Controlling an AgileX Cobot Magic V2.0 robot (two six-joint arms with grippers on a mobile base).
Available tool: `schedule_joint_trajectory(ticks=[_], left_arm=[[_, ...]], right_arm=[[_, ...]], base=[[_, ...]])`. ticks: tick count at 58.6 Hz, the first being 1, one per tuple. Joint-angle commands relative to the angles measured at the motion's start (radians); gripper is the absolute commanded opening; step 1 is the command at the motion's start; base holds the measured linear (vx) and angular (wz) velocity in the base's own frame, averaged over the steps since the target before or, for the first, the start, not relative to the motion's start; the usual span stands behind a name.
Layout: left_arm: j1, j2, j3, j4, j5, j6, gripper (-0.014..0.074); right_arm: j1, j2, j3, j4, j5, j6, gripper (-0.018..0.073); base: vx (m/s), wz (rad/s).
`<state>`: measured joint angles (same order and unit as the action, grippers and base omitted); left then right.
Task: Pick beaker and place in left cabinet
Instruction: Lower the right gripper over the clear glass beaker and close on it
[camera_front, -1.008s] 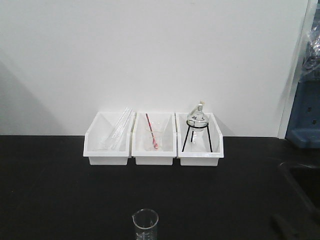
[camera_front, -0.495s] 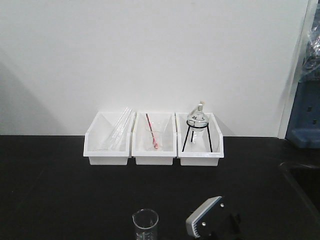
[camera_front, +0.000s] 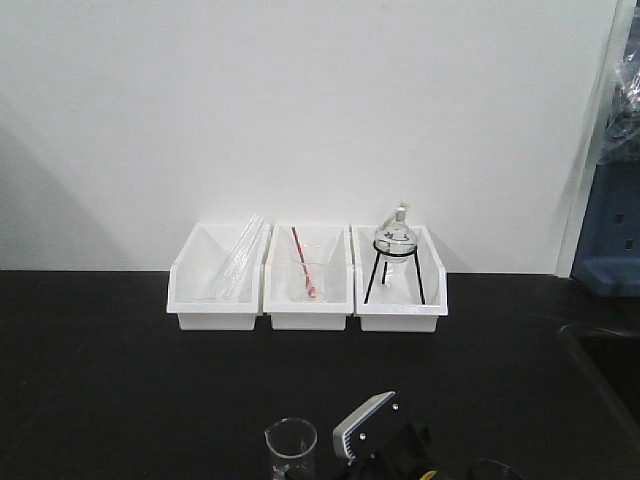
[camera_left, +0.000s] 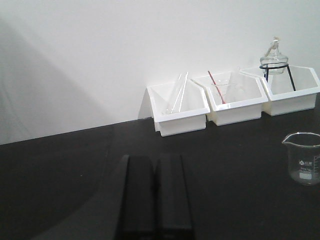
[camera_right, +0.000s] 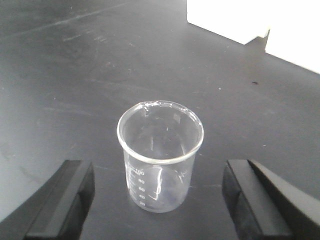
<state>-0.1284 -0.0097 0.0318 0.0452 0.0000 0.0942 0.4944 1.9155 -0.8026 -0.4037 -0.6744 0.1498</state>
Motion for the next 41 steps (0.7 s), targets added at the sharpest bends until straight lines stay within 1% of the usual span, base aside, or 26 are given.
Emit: schedule_joint_trajectory(ticks=[1, 19, 29, 37, 41], left_arm=[[-0.001, -0.019, 0.016, -0.003, -0.075, -0.003, 0.0001], [-0.001, -0.019, 0.016, -0.003, -0.075, -0.003, 0.0001], [-0.001, -0.019, 0.016, -0.003, -0.075, -0.003, 0.0001], [-0.001, -0.019, 0.016, -0.003, -0.075, -0.003, 0.0001], [-0.001, -0.019, 0.016, -0.003, -0.075, -0.003, 0.0001]], right_arm=[[0.000, -0.021, -0.027, 0.011, -0.104, 0.006, 0.0589], [0.000, 0.068, -0.027, 0.011, -0.172, 0.014, 0.0589], [0.000, 0.087, -0.037, 0.011, -0.172, 0.014, 0.0597], [0.008, 0.103, -0.089, 0.016, -0.167, 0.018, 0.0613], [0.019, 0.119, -0.123, 0.016, -0.138, 0.026, 0.0619]], base=[[0.00, 0.00], [0.00, 0.00], [0.00, 0.00], [0.00, 0.00], [0.00, 0.00]])
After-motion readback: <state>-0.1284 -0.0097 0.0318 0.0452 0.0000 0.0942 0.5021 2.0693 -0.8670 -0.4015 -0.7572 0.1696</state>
